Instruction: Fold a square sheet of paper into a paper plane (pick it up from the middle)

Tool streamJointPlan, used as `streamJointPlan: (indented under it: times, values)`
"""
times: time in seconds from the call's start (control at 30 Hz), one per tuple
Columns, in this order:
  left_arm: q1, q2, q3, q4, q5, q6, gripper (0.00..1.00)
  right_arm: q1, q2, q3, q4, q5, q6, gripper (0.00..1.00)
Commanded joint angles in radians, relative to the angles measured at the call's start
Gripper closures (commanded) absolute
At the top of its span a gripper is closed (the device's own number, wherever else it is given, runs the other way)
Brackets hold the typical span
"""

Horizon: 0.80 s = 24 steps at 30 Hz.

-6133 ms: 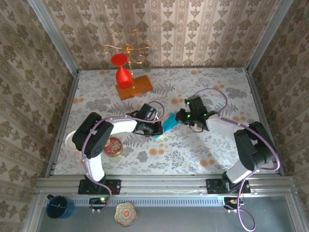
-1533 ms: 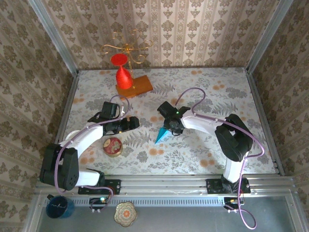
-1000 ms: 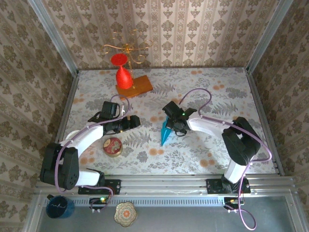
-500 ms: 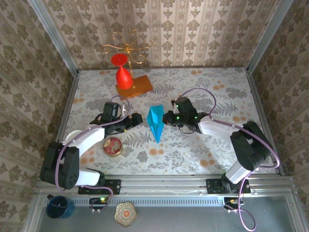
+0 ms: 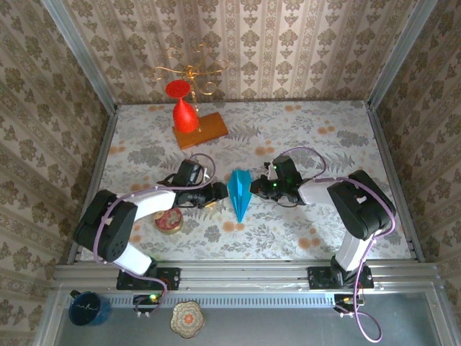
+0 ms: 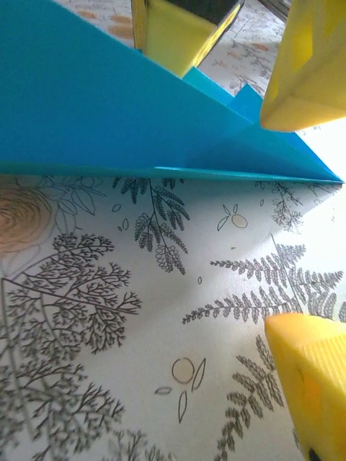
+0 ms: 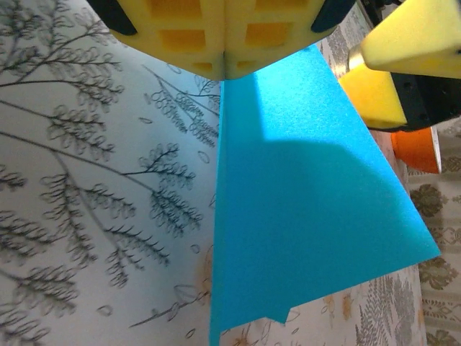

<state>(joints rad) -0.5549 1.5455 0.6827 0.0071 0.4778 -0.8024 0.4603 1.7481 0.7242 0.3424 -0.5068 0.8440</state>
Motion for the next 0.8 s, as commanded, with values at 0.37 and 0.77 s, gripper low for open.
streamJointPlan:
  times: [0.37, 0.77]
  values:
    - [-0.025, 0.143, 0.138, 0.042, 0.059, -0.023, 0.61, -0.012, 0.018, -0.022, 0.032, -0.024, -0.010, 0.95]
    - [-0.016, 0.183, 0.184, 0.009, 0.015, -0.041, 0.93, -0.039, -0.057, -0.040, -0.007, 0.010, -0.019, 0.97]
